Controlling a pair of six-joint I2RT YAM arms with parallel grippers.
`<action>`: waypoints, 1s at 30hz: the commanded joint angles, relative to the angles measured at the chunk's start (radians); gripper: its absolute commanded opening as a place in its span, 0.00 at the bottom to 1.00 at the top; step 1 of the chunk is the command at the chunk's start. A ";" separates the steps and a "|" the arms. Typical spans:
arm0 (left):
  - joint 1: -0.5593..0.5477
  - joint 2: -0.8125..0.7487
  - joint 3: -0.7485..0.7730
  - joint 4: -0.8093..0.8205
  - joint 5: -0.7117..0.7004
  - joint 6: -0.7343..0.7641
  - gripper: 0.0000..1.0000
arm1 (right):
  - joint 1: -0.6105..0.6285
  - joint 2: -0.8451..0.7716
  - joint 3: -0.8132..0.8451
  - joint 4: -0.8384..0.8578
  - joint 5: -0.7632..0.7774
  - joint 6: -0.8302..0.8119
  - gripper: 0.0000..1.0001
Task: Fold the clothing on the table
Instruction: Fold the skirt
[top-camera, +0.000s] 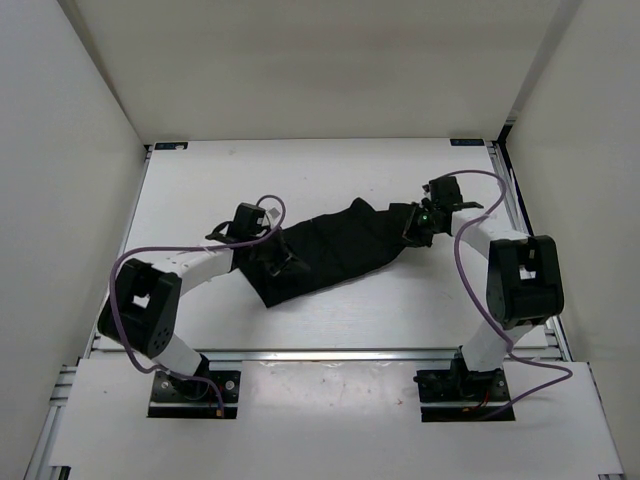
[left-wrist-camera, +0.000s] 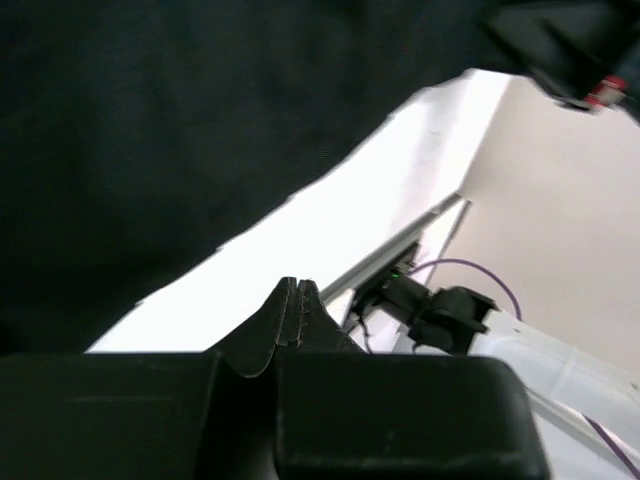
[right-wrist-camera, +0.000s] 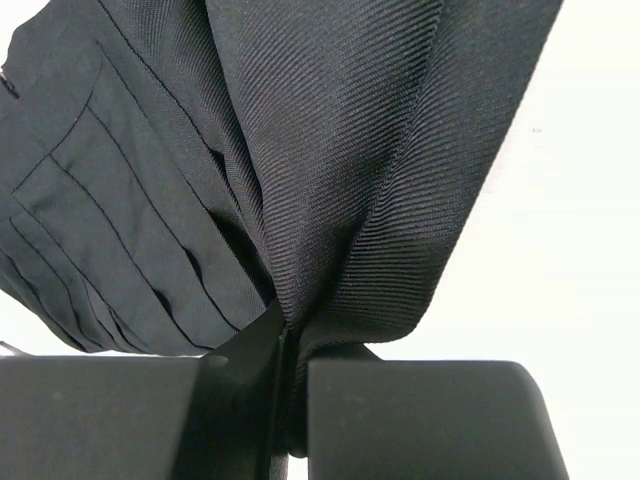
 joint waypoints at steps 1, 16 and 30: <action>0.020 -0.057 -0.008 -0.018 -0.043 0.029 0.00 | 0.001 -0.061 0.040 -0.022 0.021 -0.029 0.00; 0.020 0.081 0.049 -0.101 -0.085 0.104 0.00 | 0.040 -0.118 0.055 0.022 -0.047 -0.085 0.00; 0.043 0.145 0.069 -0.113 -0.090 0.118 0.00 | 0.169 -0.122 0.201 0.103 -0.271 -0.131 0.00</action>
